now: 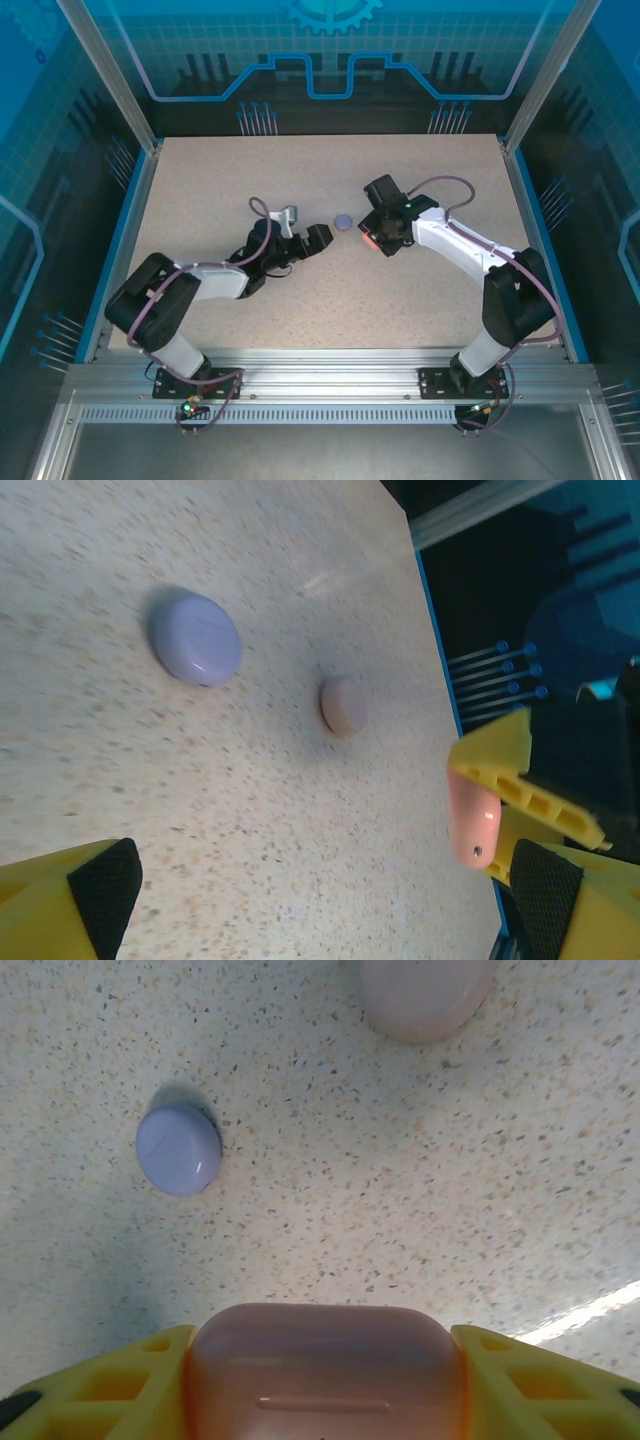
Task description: Insert wireless bluetooth earbuds into charging case
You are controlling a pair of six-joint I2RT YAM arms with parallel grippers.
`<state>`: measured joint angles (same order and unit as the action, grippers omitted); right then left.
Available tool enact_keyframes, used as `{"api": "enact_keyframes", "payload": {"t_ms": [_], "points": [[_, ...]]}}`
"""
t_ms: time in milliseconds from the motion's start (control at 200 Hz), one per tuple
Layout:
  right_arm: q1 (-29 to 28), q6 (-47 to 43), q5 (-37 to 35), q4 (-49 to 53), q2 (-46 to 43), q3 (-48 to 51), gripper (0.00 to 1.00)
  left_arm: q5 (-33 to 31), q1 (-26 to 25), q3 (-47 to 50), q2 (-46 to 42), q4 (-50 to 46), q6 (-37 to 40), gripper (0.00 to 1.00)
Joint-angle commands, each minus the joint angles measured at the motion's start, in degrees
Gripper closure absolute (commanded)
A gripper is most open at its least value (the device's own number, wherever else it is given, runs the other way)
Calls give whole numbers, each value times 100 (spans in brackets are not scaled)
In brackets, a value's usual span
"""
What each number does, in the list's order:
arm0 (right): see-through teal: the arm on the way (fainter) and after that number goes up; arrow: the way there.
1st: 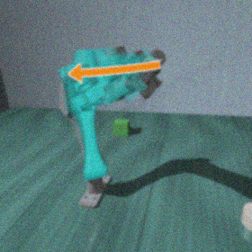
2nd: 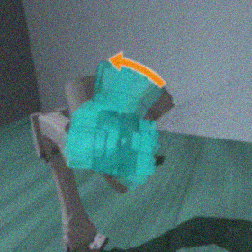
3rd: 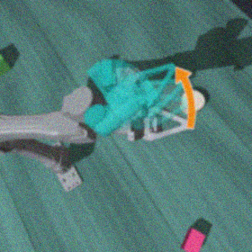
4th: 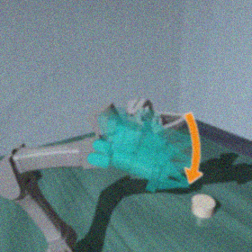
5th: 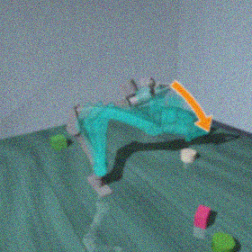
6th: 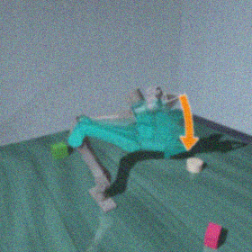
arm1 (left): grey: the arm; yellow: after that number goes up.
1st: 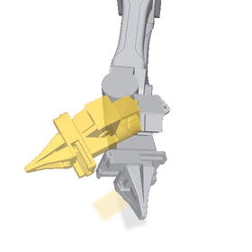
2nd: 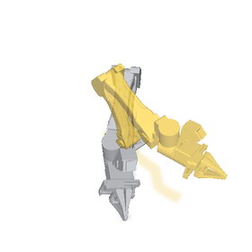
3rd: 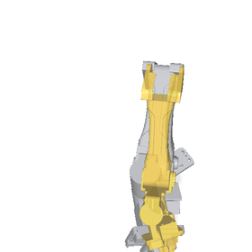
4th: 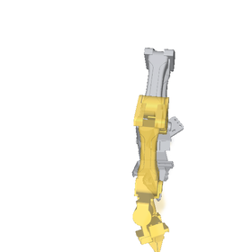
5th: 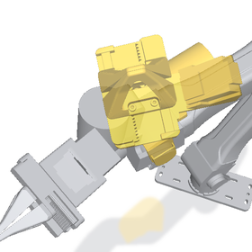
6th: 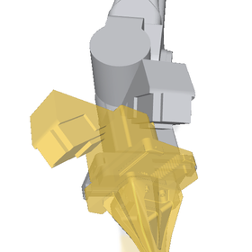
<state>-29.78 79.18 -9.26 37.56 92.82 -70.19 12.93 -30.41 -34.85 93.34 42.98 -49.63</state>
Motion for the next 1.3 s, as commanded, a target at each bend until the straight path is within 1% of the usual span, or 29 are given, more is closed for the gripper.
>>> {"api": "enact_keyframes", "payload": {"t_ms": [0, 85, 295, 370, 605, 700, 830, 920, 980, 1100, 1181, 1296], "points": [[103, 513, 285, -242, -124, 137, 58, 211, -265, -358, 342, 936, 14, 3], [113, 585, 367, -292, -106, 138, 58, 160, -468, -561, 598, 1004, 54, 5], [118, 608, 413, -314, -132, 155, 58, 74, -719, -872, 1168, 1368, -74, 24], [133, 616, 438, -324, -141, 179, 59, -6, -781, -936, 1301, 1453, -115, 29], [148, 617, 485, -389, -128, 190, 59, -144, -964, -1194, 1641, 1603, -170, 38], [155, 599, 497, -390, -115, 190, 59, -199, -1040, -1278, 1772, 1704, -203, 40], [181, 583, 509, -403, -140, 230, 60, -368, -1091, -1314, 1854, 1756, -231, 49], [205, 573, 522, -416, -171, 259, 60, -456, -1090, -1318, 1883, 1787, -272, 52], [218, 573, 521, -432, -193, 286, 60, -492, -1092, -1332, 1891, 1786, -260, 58], [244, 556, 541, -434, -216, 304, 60, -537, -1095, -1358, 1916, 1769, -270, 63], [253, 542, 556, -451, -229, 322, 60, -530, -1097, -1392, 1950, 1749, -277, 64], [253, 546, 564, -460, -237, 339, 60, -503, -1098, -1437, 1992, 1757, -294, 60]]}}
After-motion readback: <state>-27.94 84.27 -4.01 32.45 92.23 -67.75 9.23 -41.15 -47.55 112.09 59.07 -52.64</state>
